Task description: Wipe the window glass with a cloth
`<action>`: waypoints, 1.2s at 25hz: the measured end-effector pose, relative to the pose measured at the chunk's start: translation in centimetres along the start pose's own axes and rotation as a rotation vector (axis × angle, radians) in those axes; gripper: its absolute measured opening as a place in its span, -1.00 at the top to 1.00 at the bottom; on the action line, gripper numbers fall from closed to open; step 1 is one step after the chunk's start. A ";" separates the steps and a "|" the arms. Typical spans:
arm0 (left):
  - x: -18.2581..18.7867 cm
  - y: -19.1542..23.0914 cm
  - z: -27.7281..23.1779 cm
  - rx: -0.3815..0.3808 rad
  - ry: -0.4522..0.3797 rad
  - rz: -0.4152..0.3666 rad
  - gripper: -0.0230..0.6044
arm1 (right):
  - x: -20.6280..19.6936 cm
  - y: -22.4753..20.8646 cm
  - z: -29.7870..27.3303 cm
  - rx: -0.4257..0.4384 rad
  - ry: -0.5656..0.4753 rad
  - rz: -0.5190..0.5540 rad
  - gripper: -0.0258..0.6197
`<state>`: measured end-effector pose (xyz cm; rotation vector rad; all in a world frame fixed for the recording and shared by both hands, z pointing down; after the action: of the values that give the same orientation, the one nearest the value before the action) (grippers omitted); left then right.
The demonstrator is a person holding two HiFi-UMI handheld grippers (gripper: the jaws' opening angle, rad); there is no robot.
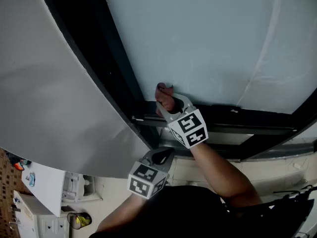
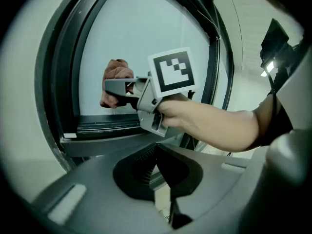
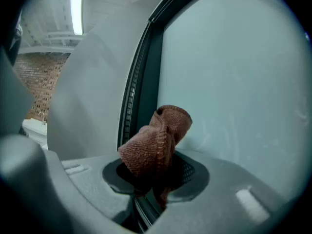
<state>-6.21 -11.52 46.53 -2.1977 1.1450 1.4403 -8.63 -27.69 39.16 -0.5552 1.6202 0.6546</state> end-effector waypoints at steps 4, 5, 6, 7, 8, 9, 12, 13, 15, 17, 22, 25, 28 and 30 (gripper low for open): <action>-0.4 2.4 1.6 0.005 -0.008 0.003 0.87 | -0.7 1.8 -4.4 0.011 0.041 0.040 0.59; -0.4 2.9 1.9 0.004 -0.011 0.002 0.87 | -0.8 2.0 -5.3 0.010 0.047 0.047 0.59; -0.5 3.4 2.2 0.002 -0.013 0.001 0.87 | -0.9 2.1 -5.9 0.009 0.052 0.053 0.59; -0.6 3.7 2.5 -0.002 -0.013 -0.001 0.87 | -1.1 2.2 -6.5 0.007 0.058 0.059 0.59; -0.7 4.0 2.7 -0.008 -0.013 -0.003 0.87 | -1.3 2.3 -6.9 0.002 0.065 0.062 0.59; -0.7 4.4 2.9 -0.014 -0.014 -0.005 0.87 | -1.5 2.3 -7.2 -0.005 0.073 0.062 0.59; -0.5 5.2 3.3 -0.032 -0.029 -0.011 0.87 | -1.6 2.3 -8.2 -0.026 0.081 0.063 0.59; -0.4 5.3 3.4 -0.039 -0.032 -0.012 0.87 | -1.5 2.3 -8.5 -0.030 0.077 0.068 0.59; -0.5 5.6 3.5 -0.056 -0.030 -0.015 0.87 | -1.4 2.4 -9.0 -0.039 0.074 0.075 0.59; -0.6 5.9 3.6 -0.074 -0.023 -0.017 0.87 | -1.5 2.4 -9.2 -0.050 0.087 0.072 0.59; -0.7 6.2 3.6 -0.114 -0.016 -0.027 0.87 | -1.7 2.2 -8.8 -0.085 0.114 0.093 0.59; -1.0 6.1 3.5 -0.139 -0.009 -0.037 0.87 | -2.0 1.5 -7.9 -0.121 0.119 0.095 0.59; -1.3 6.1 3.3 -0.151 -0.001 -0.044 0.87 | -2.4 0.7 -6.9 -0.155 0.123 0.099 0.59; -1.6 5.9 3.3 -0.159 0.008 -0.050 0.87 | -2.7 0.2 -6.1 -0.174 0.128 0.096 0.59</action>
<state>-13.00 -12.63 47.46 -2.3218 1.0012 1.5518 -12.77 -31.80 42.48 -0.6602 1.7282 0.8524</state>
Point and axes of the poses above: the fingertips, and each gripper's own axes: z backward along the fingers, y to its left, x out of its top, the point moved 2 cm from there along z, backward along the fingers
